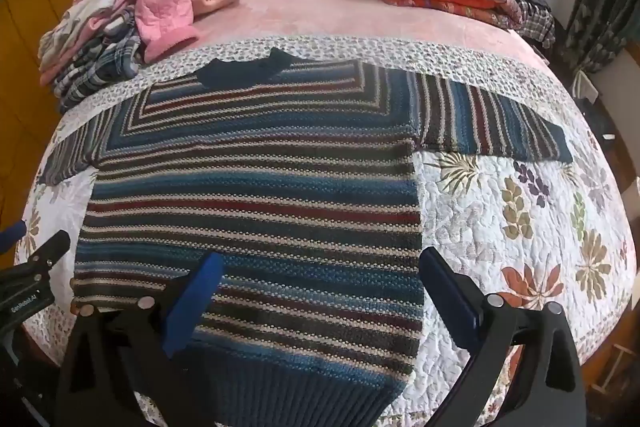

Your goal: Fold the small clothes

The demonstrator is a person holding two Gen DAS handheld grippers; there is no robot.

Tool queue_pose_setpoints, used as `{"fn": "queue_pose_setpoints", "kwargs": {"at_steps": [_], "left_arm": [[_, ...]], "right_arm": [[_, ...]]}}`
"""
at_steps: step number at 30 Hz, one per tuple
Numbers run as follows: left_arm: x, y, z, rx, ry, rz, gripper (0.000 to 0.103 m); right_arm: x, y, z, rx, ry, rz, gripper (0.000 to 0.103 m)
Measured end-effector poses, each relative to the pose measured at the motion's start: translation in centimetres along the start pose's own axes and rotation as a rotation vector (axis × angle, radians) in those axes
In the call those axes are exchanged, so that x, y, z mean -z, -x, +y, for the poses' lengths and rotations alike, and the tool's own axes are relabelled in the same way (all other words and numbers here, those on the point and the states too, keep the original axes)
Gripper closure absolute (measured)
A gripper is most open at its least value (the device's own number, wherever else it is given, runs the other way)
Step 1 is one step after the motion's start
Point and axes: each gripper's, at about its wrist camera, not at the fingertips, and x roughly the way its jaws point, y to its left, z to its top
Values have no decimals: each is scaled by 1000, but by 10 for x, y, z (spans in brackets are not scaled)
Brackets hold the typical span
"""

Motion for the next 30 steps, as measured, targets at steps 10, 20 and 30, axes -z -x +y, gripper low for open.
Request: {"fn": "queue_pose_setpoints", "kwargs": {"at_steps": [10,20,30], "left_arm": [[2,-1,-2,-1,-6,-1,3],[2,-5,-2,5,4,-6,3],[2,-5,0,10,14,-14,3]], "right_arm": [[2,1,0,2,6,-18,4],[2,2,-2,-12,6,-20,4],[2,3,-2,-18,5,-24,4]]}}
